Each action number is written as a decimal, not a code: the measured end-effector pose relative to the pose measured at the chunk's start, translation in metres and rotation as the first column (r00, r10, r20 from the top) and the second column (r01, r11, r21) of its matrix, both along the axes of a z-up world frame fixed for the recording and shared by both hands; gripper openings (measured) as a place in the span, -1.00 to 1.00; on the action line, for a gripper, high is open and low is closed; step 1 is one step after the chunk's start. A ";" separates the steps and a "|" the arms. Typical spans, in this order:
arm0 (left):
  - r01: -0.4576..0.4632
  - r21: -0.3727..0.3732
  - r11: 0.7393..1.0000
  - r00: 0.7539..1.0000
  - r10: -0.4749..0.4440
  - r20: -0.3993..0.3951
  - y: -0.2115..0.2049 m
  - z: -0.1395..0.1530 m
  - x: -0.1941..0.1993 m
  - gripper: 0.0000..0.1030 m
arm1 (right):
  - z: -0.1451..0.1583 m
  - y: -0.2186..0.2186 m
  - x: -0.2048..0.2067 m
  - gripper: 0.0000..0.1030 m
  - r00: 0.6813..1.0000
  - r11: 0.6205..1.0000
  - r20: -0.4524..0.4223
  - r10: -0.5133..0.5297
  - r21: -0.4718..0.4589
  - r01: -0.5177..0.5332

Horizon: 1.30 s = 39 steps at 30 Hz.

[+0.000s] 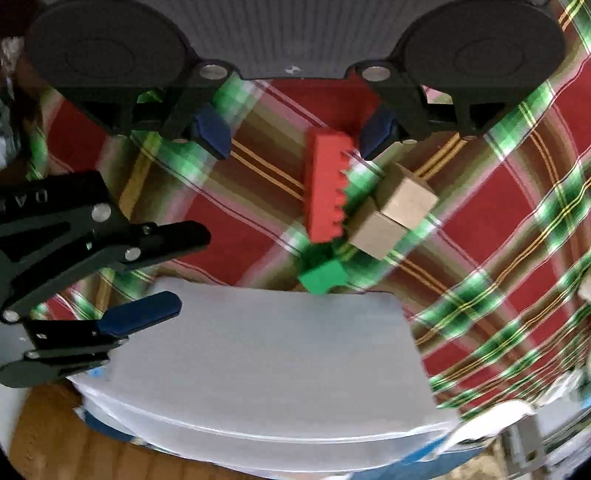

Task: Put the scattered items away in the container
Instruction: 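Grasp the red brick with the left tool while the right tool grasps the green block, then carry the red brick and green block into the bin and open both tools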

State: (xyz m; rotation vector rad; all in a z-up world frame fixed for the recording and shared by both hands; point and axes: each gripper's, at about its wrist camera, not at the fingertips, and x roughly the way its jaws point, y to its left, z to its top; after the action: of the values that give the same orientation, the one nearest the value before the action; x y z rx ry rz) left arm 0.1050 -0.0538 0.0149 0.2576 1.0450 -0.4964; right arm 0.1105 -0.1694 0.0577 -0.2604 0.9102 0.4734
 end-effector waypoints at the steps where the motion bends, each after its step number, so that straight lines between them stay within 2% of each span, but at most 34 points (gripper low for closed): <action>1: -0.017 -0.001 1.000 1.000 0.017 -0.010 0.000 -0.003 0.006 0.55 | 0.000 0.002 0.003 0.13 1.000 1.000 0.004 0.003 0.000 -0.003; 5: -0.053 -0.024 0.998 0.998 0.052 -0.044 -0.003 -0.015 0.024 0.53 | -0.001 0.007 0.009 0.13 1.000 1.000 0.014 0.011 0.003 -0.011; 7: -0.075 -0.038 0.996 0.997 0.074 -0.032 -0.002 -0.014 0.027 0.14 | -0.001 0.009 0.008 0.13 0.999 1.000 0.025 0.031 -0.004 -0.030; 8: -0.084 -0.038 0.996 0.996 0.083 -0.029 -0.001 -0.012 0.027 0.03 | -0.001 0.010 0.007 0.13 0.999 0.999 0.032 0.043 -0.009 -0.042; 9: -0.095 -0.037 0.995 0.995 0.094 -0.025 0.002 -0.010 0.026 -0.44 | -0.002 0.011 0.007 0.13 0.998 0.998 0.037 0.056 -0.012 -0.055; 10: -0.105 -0.036 0.994 0.994 0.104 -0.023 0.007 -0.008 0.025 -0.52 | -0.002 0.013 0.007 0.13 0.997 0.998 0.039 0.066 -0.010 -0.066; 13: -0.095 -0.017 0.995 0.995 0.094 -0.026 0.022 -0.004 0.017 -0.52 | -0.007 0.022 0.014 0.13 0.994 0.994 0.043 0.105 -0.019 -0.104; 16: -0.065 0.047 0.997 0.998 0.065 -0.004 0.036 -0.001 0.006 -0.51 | -0.015 0.037 0.025 0.13 0.985 0.986 0.065 0.157 -0.058 -0.154; 18: -0.069 0.047 0.996 0.998 0.070 -0.011 0.047 0.001 0.003 -0.51 | -0.023 0.047 0.034 0.09 0.982 0.981 0.064 0.179 -0.087 -0.174; 20: -0.075 0.046 0.996 0.997 0.076 -0.014 0.054 0.002 0.001 -0.51 | -0.032 0.057 0.040 -0.04 0.974 0.970 0.064 0.219 -0.123 -0.210; 24: -0.087 0.050 0.995 0.996 0.088 -0.019 0.064 0.001 -0.002 -0.51 | -0.045 0.070 0.045 -0.10 0.959 0.949 0.063 0.275 -0.178 -0.261; 25: -0.095 0.048 0.994 0.995 0.096 -0.024 0.066 0.000 -0.001 -0.51 | -0.047 0.070 0.046 -0.23 0.962 0.950 0.050 0.268 -0.181 -0.255; 26: -0.105 0.043 0.994 0.994 0.106 -0.027 0.068 0.000 0.000 -0.51 | -0.048 0.068 0.045 -0.25 0.967 0.954 0.034 0.253 -0.174 -0.244; 33: -0.103 0.032 0.994 0.995 0.103 -0.007 0.062 0.013 -0.005 -0.51 | -0.036 0.049 0.014 -0.26 0.984 0.978 0.015 0.177 -0.113 -0.175; 39: -0.080 0.021 0.997 0.996 0.079 0.040 0.047 0.050 -0.009 -0.51 | -0.006 0.033 -0.011 -0.26 0.995 0.993 0.011 0.099 -0.063 -0.098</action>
State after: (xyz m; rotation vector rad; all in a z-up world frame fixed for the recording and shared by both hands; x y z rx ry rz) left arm 0.0959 -0.0067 0.0649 0.2438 1.0194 -0.4061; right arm 0.0999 -0.1361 0.0513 -0.3667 0.9024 0.5346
